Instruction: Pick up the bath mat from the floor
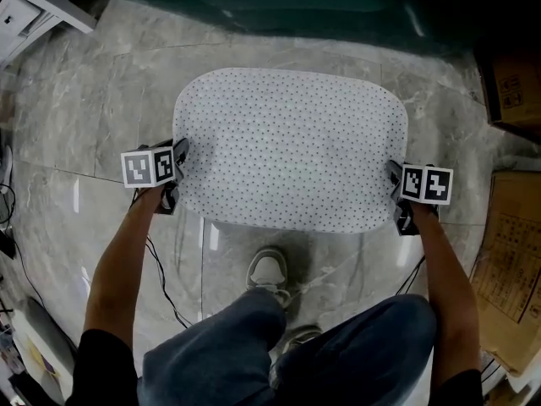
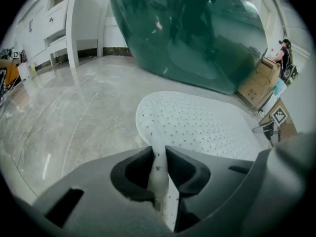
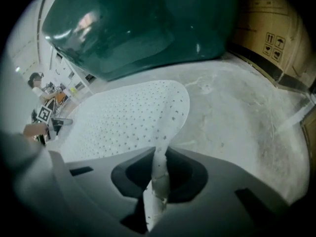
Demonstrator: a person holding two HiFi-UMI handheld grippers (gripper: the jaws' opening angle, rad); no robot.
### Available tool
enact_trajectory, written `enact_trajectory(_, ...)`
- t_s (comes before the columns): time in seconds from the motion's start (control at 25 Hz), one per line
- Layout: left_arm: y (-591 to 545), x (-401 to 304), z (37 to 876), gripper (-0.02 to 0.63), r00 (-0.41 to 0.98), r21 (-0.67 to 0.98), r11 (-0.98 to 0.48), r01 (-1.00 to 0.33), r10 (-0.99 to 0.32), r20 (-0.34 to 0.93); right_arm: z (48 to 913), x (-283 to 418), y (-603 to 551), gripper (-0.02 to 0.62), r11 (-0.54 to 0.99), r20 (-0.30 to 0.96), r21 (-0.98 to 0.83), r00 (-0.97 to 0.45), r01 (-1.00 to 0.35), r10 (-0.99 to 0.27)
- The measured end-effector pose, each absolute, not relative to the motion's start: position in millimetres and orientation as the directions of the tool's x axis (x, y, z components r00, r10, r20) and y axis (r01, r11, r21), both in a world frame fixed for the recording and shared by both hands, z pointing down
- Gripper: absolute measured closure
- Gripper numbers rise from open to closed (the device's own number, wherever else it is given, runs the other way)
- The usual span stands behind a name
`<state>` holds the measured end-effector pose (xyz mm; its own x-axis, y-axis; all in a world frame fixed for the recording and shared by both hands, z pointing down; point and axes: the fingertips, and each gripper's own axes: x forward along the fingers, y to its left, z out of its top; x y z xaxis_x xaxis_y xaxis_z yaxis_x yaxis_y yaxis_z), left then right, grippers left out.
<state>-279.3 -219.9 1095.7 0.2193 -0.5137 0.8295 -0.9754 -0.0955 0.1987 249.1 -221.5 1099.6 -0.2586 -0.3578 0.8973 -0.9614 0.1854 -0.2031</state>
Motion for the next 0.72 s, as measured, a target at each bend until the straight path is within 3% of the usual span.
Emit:
enact_trajectory(0.12, -219, -276, 1097, 0.555, 0.232, 0.209, -0.102, -0.973, -0.499, 0.835, 1101, 248, -221, 0.552, 0.164, 0.893, -0.225, -0.27, -0.961, -0.36)
enact_trajectory(0.72, -219, -268, 1079, 0.574, 0.28, 0.288, -0.062, -0.956, -0.494, 0.823, 1086, 246, -221, 0.571, 0.164, 0.861, -0.278, -0.321, -0.947, -0.395)
